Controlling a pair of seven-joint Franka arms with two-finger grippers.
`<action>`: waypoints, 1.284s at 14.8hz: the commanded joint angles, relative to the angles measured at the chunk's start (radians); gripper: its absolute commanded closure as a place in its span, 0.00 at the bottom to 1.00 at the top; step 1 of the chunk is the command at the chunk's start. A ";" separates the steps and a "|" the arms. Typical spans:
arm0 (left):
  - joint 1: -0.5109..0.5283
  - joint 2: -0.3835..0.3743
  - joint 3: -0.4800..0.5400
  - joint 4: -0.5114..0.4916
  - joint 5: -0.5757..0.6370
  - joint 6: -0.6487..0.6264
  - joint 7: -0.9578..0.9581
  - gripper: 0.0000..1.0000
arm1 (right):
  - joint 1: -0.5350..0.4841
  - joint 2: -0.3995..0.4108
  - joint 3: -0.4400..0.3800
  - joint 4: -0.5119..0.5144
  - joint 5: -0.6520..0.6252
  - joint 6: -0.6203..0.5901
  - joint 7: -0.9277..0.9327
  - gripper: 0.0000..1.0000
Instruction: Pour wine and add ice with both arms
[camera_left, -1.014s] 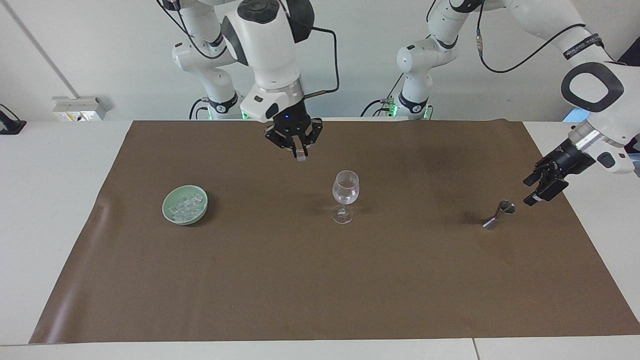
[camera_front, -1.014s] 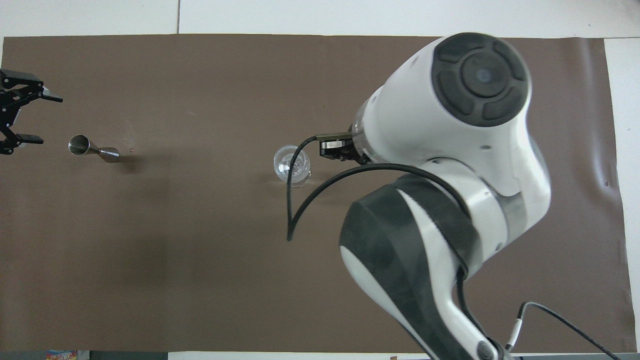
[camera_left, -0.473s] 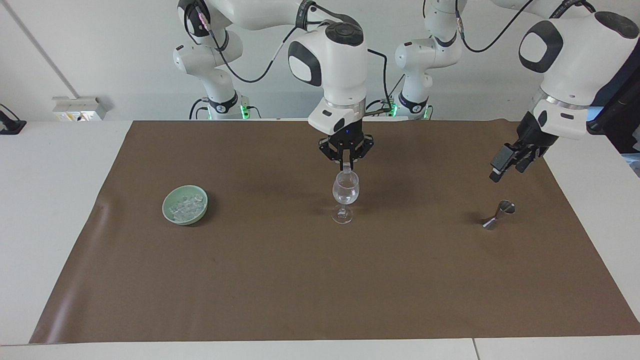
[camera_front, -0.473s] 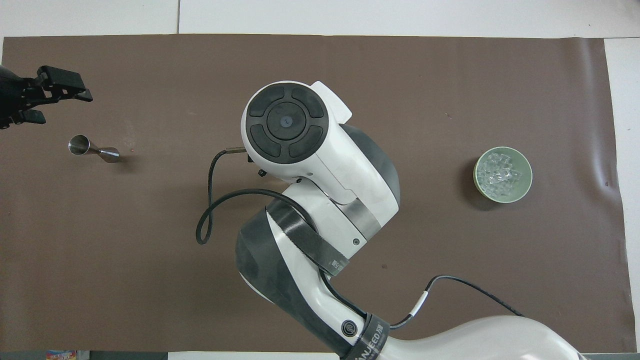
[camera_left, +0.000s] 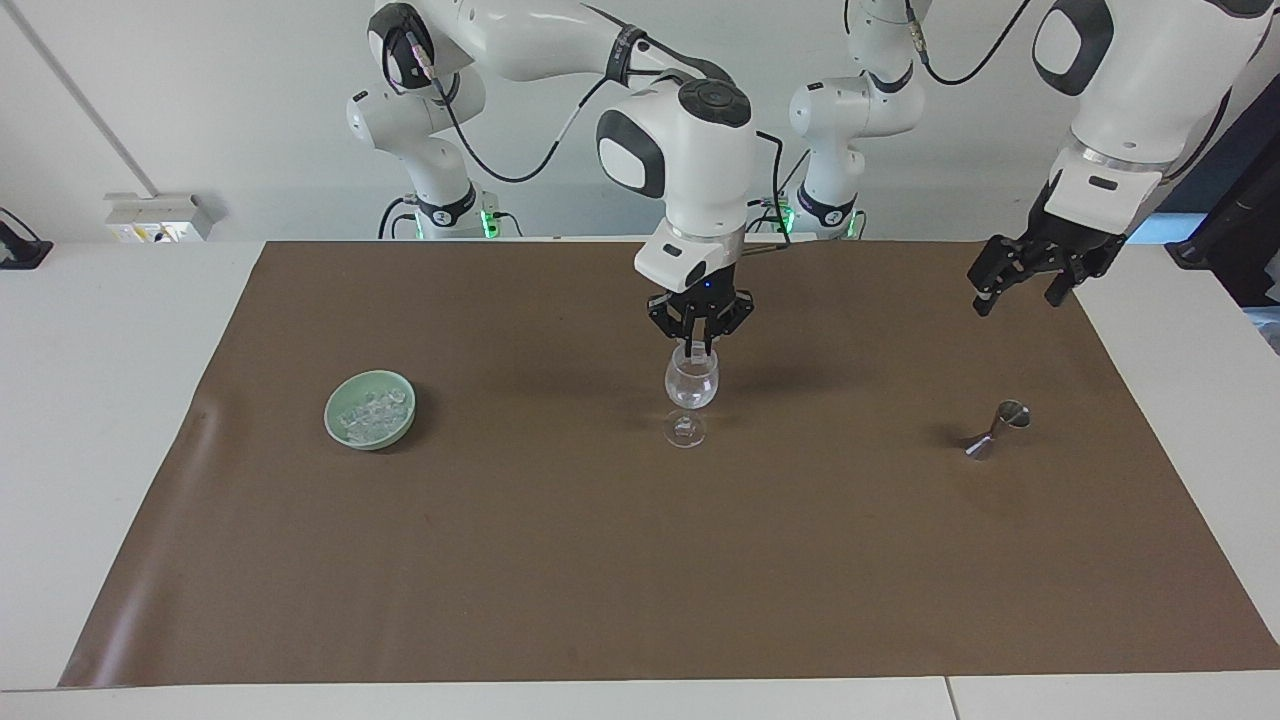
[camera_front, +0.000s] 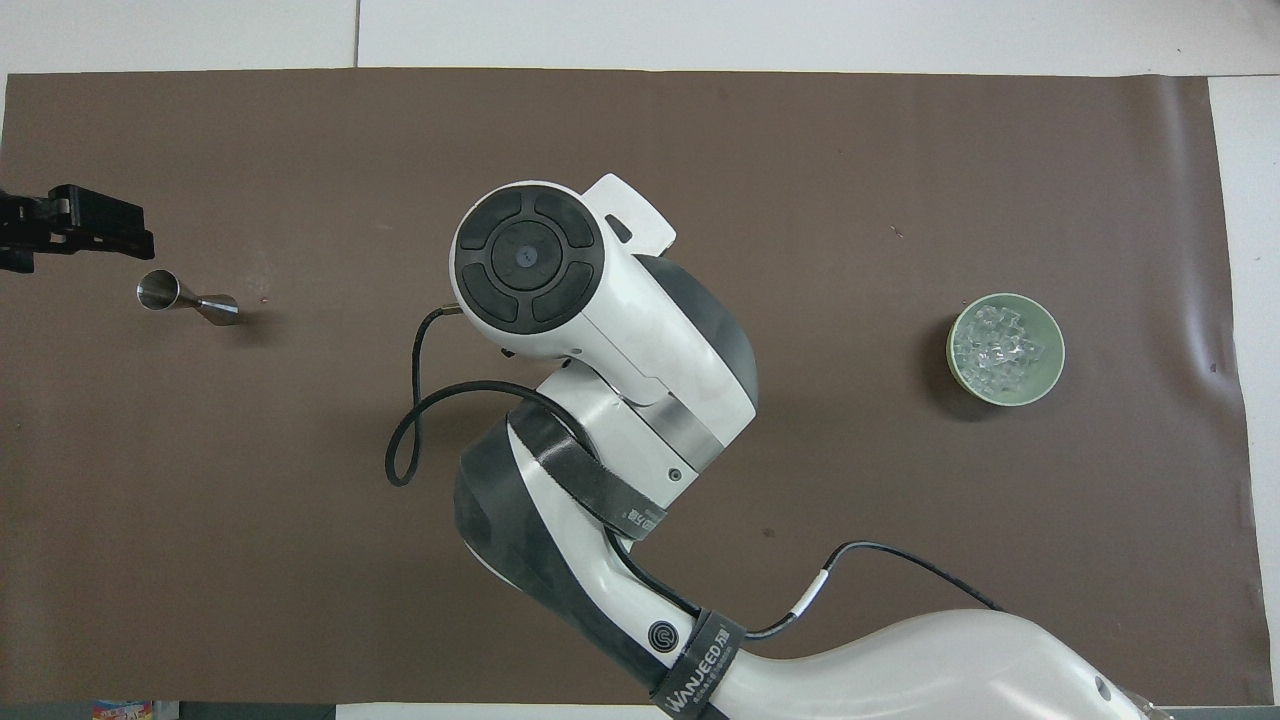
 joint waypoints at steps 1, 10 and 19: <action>-0.063 -0.054 0.075 -0.040 -0.055 -0.070 0.044 0.00 | -0.002 0.016 0.004 0.031 -0.015 -0.014 0.023 1.00; -0.085 -0.072 0.105 -0.031 -0.055 -0.147 0.041 0.00 | -0.010 0.011 0.004 0.029 0.004 -0.017 0.024 0.66; -0.072 -0.082 0.079 -0.048 -0.011 -0.130 0.050 0.00 | -0.035 -0.007 0.004 0.031 0.013 -0.034 0.012 0.58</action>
